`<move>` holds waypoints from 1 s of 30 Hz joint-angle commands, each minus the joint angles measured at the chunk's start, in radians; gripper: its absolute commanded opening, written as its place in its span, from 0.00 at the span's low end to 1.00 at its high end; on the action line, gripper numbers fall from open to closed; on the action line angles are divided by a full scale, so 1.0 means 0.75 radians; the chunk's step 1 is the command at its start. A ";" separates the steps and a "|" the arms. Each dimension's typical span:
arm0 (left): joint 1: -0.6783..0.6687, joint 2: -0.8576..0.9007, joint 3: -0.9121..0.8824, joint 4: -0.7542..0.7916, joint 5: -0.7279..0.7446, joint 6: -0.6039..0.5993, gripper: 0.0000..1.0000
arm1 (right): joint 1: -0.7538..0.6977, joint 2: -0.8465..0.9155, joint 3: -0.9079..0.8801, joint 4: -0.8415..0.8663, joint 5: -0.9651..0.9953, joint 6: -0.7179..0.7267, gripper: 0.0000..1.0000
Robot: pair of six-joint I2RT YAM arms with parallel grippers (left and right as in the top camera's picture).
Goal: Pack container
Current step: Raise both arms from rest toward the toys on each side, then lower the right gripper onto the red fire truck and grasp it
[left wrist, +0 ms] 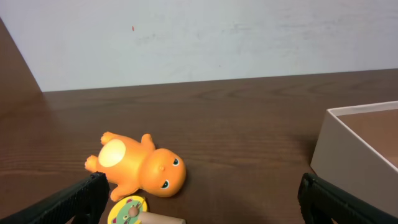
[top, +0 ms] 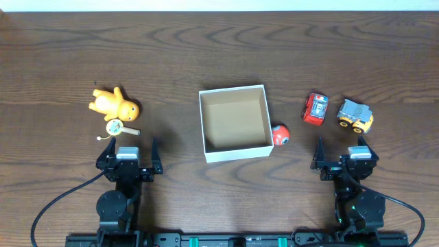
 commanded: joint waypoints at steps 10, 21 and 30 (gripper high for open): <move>-0.003 -0.004 -0.007 -0.085 -0.033 -0.133 0.98 | -0.014 0.038 -0.002 -0.007 -0.038 0.158 0.99; -0.002 0.355 0.541 -0.434 -0.047 -0.279 0.98 | -0.014 0.497 0.461 -0.278 -0.075 0.268 0.99; -0.002 1.000 1.181 -0.930 -0.046 -0.358 0.98 | -0.014 1.185 1.192 -0.834 -0.073 0.273 0.99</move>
